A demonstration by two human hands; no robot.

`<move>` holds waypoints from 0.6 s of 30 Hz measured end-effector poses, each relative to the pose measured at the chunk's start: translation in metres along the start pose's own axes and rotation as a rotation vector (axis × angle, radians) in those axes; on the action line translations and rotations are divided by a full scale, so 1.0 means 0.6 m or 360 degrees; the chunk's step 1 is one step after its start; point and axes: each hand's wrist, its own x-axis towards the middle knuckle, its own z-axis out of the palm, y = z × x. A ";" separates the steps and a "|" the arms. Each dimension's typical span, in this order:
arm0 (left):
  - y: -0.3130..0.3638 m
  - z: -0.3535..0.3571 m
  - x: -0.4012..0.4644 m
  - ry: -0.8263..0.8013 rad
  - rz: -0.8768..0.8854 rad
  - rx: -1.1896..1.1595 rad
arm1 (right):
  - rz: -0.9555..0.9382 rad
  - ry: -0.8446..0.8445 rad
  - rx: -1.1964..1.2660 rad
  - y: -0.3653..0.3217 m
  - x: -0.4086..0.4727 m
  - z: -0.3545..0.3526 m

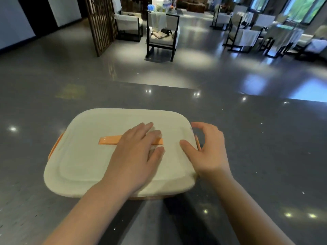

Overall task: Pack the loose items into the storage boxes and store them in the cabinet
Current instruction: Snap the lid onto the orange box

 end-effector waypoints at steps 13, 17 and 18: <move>0.017 0.047 0.022 -0.0246 0.0085 0.0237 | 0.0611 -0.0110 0.0792 0.012 -0.060 0.010; 0.017 0.047 0.023 -0.0247 0.0094 0.0211 | 0.0467 -0.0106 0.0481 0.009 -0.056 0.003; 0.017 0.048 0.023 -0.0250 0.0094 0.0208 | 0.0407 -0.0106 0.0362 0.009 -0.055 0.002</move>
